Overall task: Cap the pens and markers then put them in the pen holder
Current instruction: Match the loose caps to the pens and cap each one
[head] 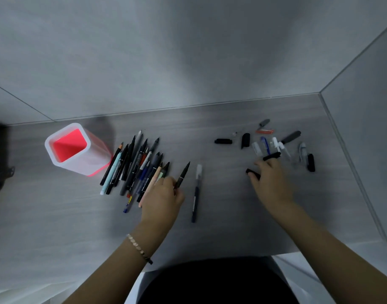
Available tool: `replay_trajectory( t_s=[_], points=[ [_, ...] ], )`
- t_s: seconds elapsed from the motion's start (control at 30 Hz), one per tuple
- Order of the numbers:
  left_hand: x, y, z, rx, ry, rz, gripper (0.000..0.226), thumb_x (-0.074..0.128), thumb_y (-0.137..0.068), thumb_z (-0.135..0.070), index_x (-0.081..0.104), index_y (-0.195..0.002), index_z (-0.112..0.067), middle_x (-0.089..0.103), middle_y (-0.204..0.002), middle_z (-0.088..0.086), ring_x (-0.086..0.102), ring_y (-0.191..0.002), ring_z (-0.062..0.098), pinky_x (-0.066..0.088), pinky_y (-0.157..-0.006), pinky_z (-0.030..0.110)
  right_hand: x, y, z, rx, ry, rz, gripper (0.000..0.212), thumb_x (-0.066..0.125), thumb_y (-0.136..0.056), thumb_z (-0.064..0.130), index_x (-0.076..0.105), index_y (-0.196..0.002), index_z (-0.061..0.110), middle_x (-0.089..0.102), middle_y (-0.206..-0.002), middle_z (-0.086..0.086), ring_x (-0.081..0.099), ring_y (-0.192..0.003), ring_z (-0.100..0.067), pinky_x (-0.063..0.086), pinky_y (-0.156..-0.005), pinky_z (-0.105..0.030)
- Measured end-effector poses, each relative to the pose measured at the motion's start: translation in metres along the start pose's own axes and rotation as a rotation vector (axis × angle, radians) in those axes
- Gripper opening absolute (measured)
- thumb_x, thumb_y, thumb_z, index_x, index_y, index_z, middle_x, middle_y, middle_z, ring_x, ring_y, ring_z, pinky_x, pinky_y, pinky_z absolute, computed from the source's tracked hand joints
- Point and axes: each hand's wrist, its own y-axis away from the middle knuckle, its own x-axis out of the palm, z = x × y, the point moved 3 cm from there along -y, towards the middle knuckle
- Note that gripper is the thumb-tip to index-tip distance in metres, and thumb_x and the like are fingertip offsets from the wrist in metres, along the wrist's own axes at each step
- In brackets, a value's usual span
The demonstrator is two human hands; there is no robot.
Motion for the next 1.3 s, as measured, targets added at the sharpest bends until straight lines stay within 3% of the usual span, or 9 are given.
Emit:
replay_trajectory(
  t_s=[0.2, 0.3, 0.37, 0.5, 0.67, 1.0, 1.13, 1.23, 1.3],
  points=[
    [-0.02, 0.024, 0.001, -0.062, 0.43, 0.071, 0.007, 0.052, -0.087, -0.011, 0.055, -0.086, -0.017, 0.049, -0.061, -0.002, 0.043, -0.048, 0.007, 0.036, -0.046, 0.014, 0.007, 0.006, -0.008, -0.02, 0.041, 0.097, 0.026, 0.057, -0.087, 0.022, 0.057, -0.106, 0.003, 0.052, -0.112, -0.015, 0.054, -0.099, -0.029, 0.048, -0.087, -0.039],
    [-0.027, 0.032, 0.001, -0.066, 0.566, 0.112, 0.014, 0.058, -0.086, -0.014, 0.057, -0.079, -0.026, 0.056, -0.065, 0.002, 0.05, -0.054, 0.005, 0.041, -0.05, 0.014, -0.007, 0.017, 0.01, 0.05, -0.355, 0.151, 0.023, 0.059, -0.086, 0.018, 0.058, -0.105, 0.005, 0.059, -0.095, -0.004, 0.057, -0.087, -0.018, 0.047, -0.073, -0.023],
    [-0.033, 0.037, -0.002, -0.039, 0.627, 0.099, 0.02, 0.061, -0.084, -0.017, 0.059, -0.076, -0.034, 0.063, -0.07, 0.006, 0.059, -0.067, 0.022, 0.048, -0.063, 0.029, -0.024, 0.03, 0.031, 0.044, -0.672, 0.236, 0.018, 0.057, -0.086, 0.013, 0.061, -0.103, 0.007, 0.059, -0.079, 0.001, 0.057, -0.071, -0.009, 0.048, -0.061, -0.013],
    [-0.048, 0.05, -0.013, 0.022, 0.673, 0.082, 0.03, 0.066, -0.08, -0.015, 0.064, -0.07, -0.043, 0.067, -0.079, -0.003, 0.063, -0.071, 0.021, 0.051, -0.066, 0.027, -0.059, 0.054, 0.057, -0.016, -0.951, 0.272, 0.018, 0.055, -0.086, 0.013, 0.065, -0.083, 0.027, 0.056, -0.059, 0.006, 0.05, -0.051, 0.001, 0.044, -0.05, -0.011],
    [-0.057, 0.057, -0.023, 0.139, 0.606, 0.083, 0.026, 0.067, -0.079, -0.015, 0.064, -0.076, -0.041, 0.067, -0.084, -0.013, 0.064, -0.072, 0.009, 0.052, -0.068, 0.021, -0.071, 0.072, 0.073, -0.138, -0.861, 0.272, 0.019, 0.052, -0.087, 0.014, 0.064, -0.084, 0.029, 0.058, -0.056, 0.02, 0.046, -0.056, -0.001, 0.04, -0.054, -0.012],
    [-0.057, 0.066, -0.028, 0.254, 0.479, 0.104, 0.013, 0.067, -0.08, -0.024, 0.066, -0.075, -0.036, 0.063, -0.076, -0.026, 0.057, -0.067, -0.003, 0.04, -0.061, 0.006, -0.067, 0.084, 0.086, -0.229, -0.763, 0.416, 0.022, 0.053, -0.087, 0.011, 0.064, -0.083, 0.029, 0.057, -0.066, 0.008, 0.05, -0.061, 0.001, 0.041, -0.058, -0.009],
    [-0.062, 0.069, -0.033, 0.299, 0.411, 0.063, 0.031, 0.051, -0.073, -0.051, 0.057, -0.1, -0.037, 0.064, -0.074, -0.02, 0.058, -0.071, 0.001, 0.046, -0.063, 0.017, -0.07, 0.088, 0.091, -0.237, -0.833, 0.433, 0.025, 0.054, -0.085, 0.004, 0.065, -0.081, 0.026, 0.062, -0.062, 0.004, 0.058, -0.06, 0.004, 0.046, -0.057, -0.008],
    [-0.069, 0.072, -0.036, 0.262, 0.424, 0.091, 0.025, 0.051, -0.07, -0.053, 0.059, -0.091, -0.04, 0.065, -0.082, -0.014, 0.059, -0.067, 0.009, 0.049, -0.063, 0.029, -0.071, 0.092, 0.094, -0.256, -0.872, 0.43, 0.029, 0.057, -0.083, 0.001, 0.067, -0.078, 0.028, 0.067, -0.059, 0.005, 0.06, -0.058, 0.002, 0.047, -0.056, -0.009],
    [-0.074, 0.071, -0.04, 0.205, 0.529, 0.132, 0.008, 0.062, -0.072, -0.04, 0.066, -0.074, -0.034, 0.064, -0.063, -0.011, 0.057, -0.056, 0.006, 0.047, -0.056, 0.023, -0.074, 0.096, 0.095, -0.269, -0.912, 0.413, 0.033, 0.058, -0.081, 0.005, 0.07, -0.072, 0.034, 0.069, -0.063, 0.009, 0.061, -0.058, 0.0, 0.047, -0.056, -0.009]
  ],
)
